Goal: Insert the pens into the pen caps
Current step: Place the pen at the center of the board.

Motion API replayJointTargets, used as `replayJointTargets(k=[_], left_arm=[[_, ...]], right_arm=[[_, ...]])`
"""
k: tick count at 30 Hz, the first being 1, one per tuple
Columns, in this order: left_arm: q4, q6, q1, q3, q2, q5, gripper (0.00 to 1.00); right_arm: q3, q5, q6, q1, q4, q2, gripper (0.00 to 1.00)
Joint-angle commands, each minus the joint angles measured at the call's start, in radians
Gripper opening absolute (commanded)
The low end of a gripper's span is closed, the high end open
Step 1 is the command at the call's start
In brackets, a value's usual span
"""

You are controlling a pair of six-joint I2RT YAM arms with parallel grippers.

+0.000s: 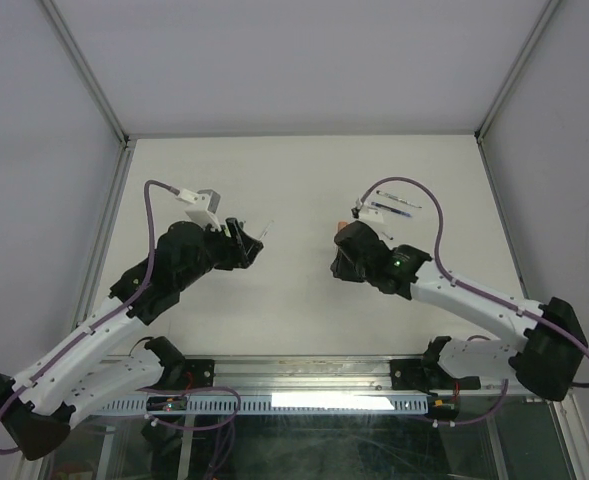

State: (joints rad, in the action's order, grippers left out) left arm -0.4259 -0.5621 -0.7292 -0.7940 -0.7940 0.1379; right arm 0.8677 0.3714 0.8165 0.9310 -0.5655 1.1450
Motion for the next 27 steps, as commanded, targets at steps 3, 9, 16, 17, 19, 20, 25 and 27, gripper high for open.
replayJointTargets(k=[3, 9, 16, 17, 19, 20, 25, 27], left_arm=[[-0.124, 0.095, 0.031, -0.053, 0.012, 0.026, 0.67], [-0.172, 0.124, 0.032, -0.033, 0.041, 0.093, 0.68], [-0.169, 0.13, 0.032, -0.026, 0.05, 0.094, 0.68], [-0.167, 0.129, 0.031, -0.025, 0.05, 0.094, 0.68], [-0.162, 0.131, 0.033, -0.022, 0.052, 0.095, 0.68], [-0.162, 0.131, 0.032, -0.022, 0.053, 0.095, 0.68], [-0.159, 0.131, 0.033, -0.017, 0.056, 0.094, 0.69], [-0.159, 0.131, 0.031, -0.016, 0.057, 0.094, 0.69]], right_arm=[[0.076, -0.155, -0.129, -0.091, -0.089, 0.184, 0.0], [0.099, -0.199, -0.172, -0.15, -0.057, 0.323, 0.0], [0.132, -0.248, -0.233, -0.176, -0.054, 0.447, 0.02], [0.136, -0.253, -0.237, -0.176, -0.055, 0.463, 0.03], [0.141, -0.257, -0.241, -0.202, -0.06, 0.482, 0.03], [0.143, -0.256, -0.241, -0.206, -0.062, 0.489, 0.04], [0.144, -0.25, -0.232, -0.22, -0.076, 0.518, 0.05], [0.147, -0.236, -0.228, -0.225, -0.089, 0.525, 0.06]])
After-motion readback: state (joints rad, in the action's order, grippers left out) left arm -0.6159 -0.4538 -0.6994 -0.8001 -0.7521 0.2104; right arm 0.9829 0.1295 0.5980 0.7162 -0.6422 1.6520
